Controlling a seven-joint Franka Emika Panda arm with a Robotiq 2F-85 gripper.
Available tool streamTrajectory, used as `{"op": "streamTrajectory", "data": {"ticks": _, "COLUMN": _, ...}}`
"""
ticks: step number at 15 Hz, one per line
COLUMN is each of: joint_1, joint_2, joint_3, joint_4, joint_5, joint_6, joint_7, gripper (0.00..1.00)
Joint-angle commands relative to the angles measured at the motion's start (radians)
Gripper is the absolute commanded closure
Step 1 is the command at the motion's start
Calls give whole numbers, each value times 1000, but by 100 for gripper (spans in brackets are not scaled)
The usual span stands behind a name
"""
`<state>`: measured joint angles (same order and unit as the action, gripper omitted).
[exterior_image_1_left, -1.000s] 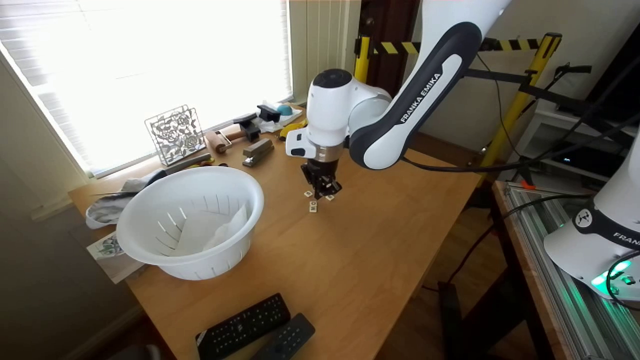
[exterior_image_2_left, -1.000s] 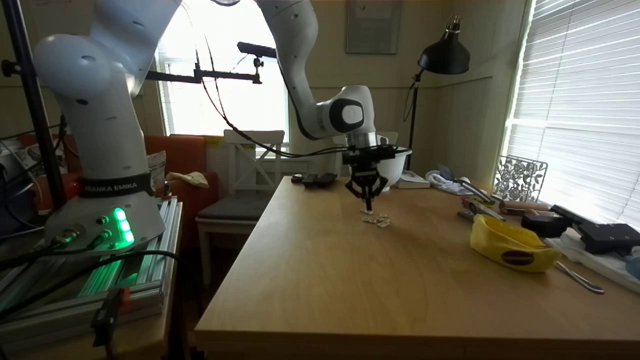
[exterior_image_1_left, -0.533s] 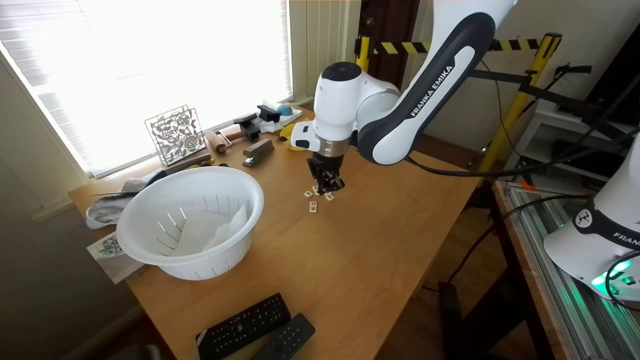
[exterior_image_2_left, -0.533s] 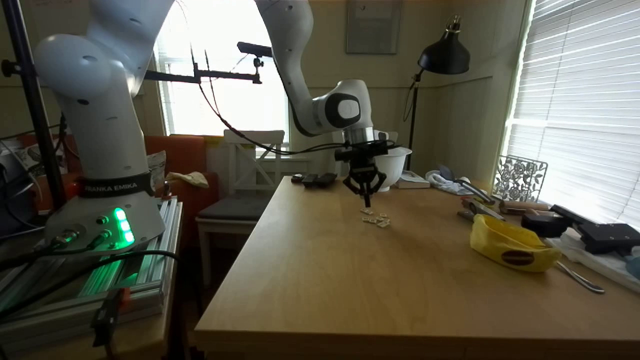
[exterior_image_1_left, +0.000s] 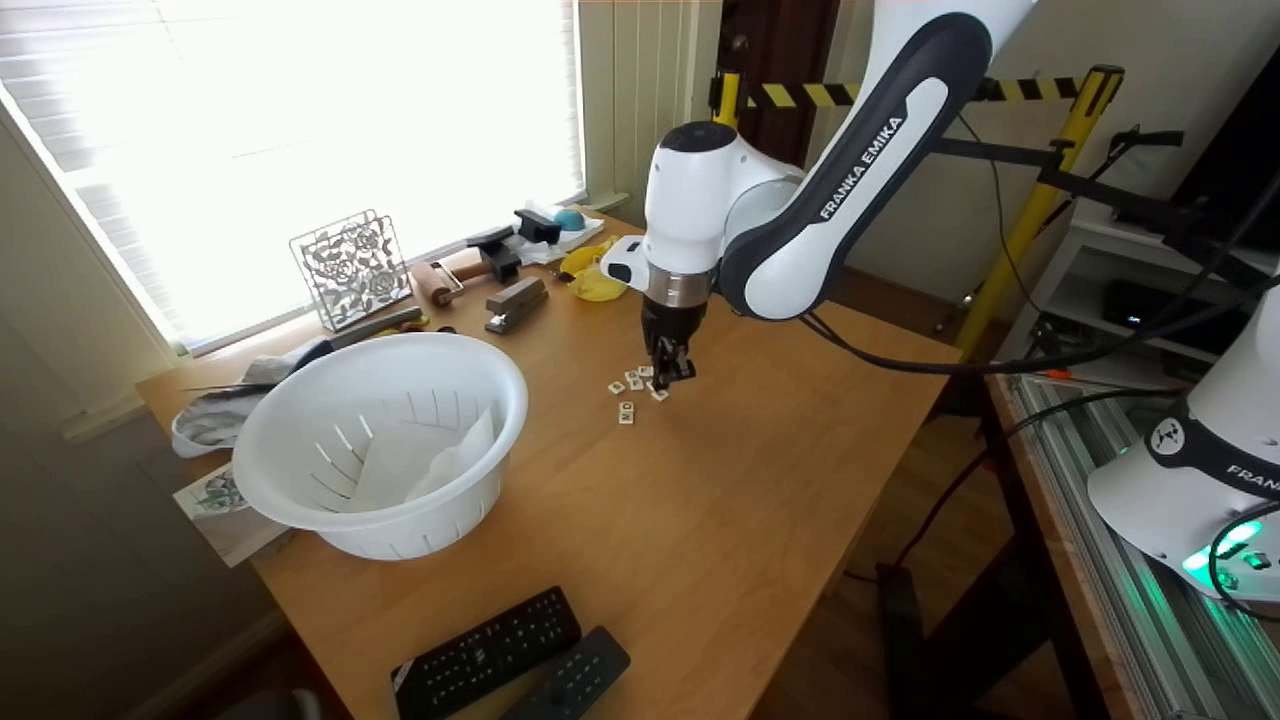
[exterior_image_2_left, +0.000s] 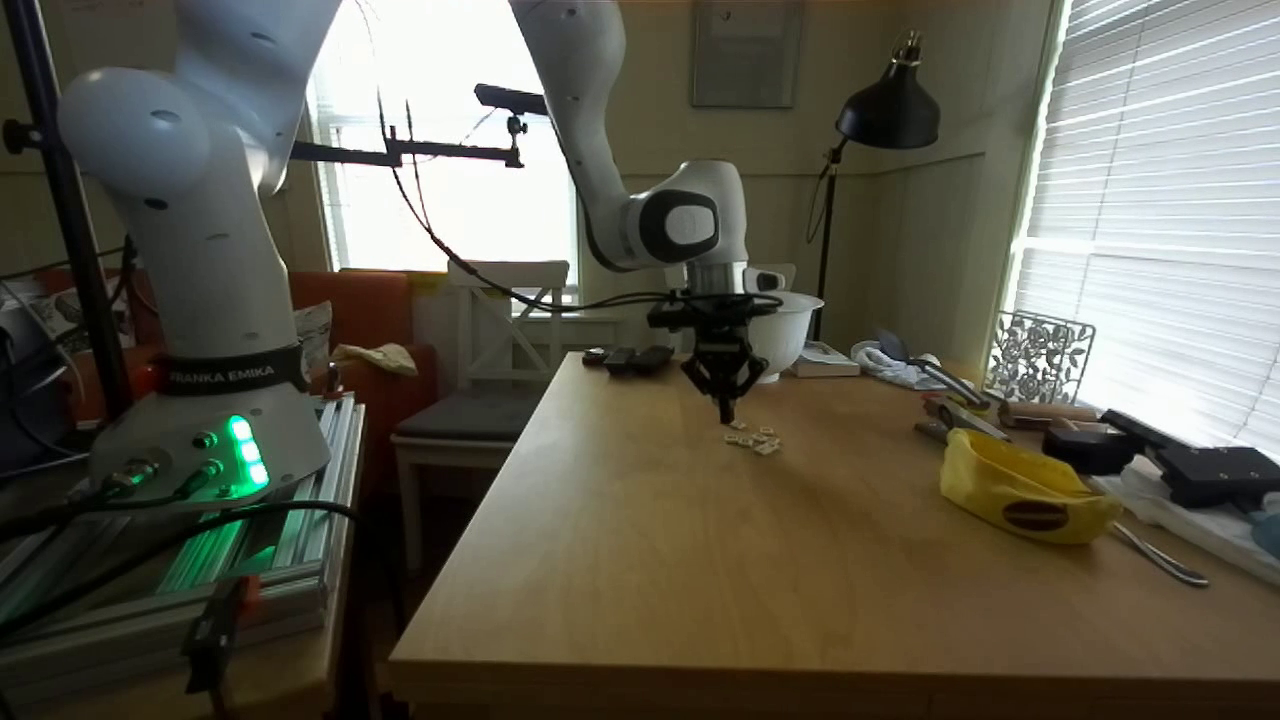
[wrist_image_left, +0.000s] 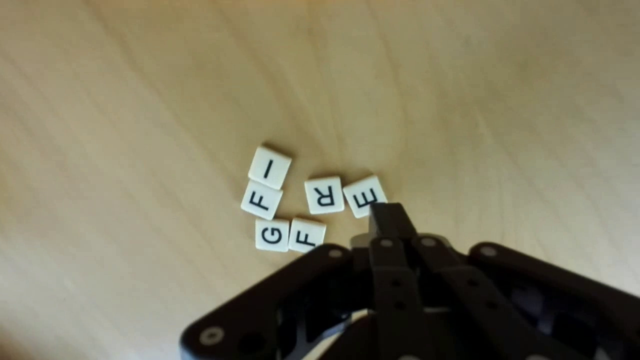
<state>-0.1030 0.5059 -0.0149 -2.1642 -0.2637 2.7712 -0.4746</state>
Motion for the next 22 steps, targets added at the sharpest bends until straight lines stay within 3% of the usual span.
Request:
{"op": "streamTrajectory", "data": {"ticks": 1, "joint_1": -58, "joint_2": -17, "joint_3": 43, "joint_4": -41, "joint_5": 100, "joint_6": 28, "joint_7": 60, "gripper": 100}}
{"op": "streamTrajectory", "data": {"ticks": 10, "joint_1": -78, "joint_2": -11, "joint_3": 22, "joint_4": -67, "joint_5": 148, "joint_6": 109, "joint_7": 193, "gripper": 100}}
{"op": "streamTrajectory", "data": {"ticks": 22, "joint_1": -105, "joint_2": 21, "joint_3": 12, "joint_4": -57, "joint_5": 139, "joint_6": 179, "joint_7": 208, "gripper": 100}}
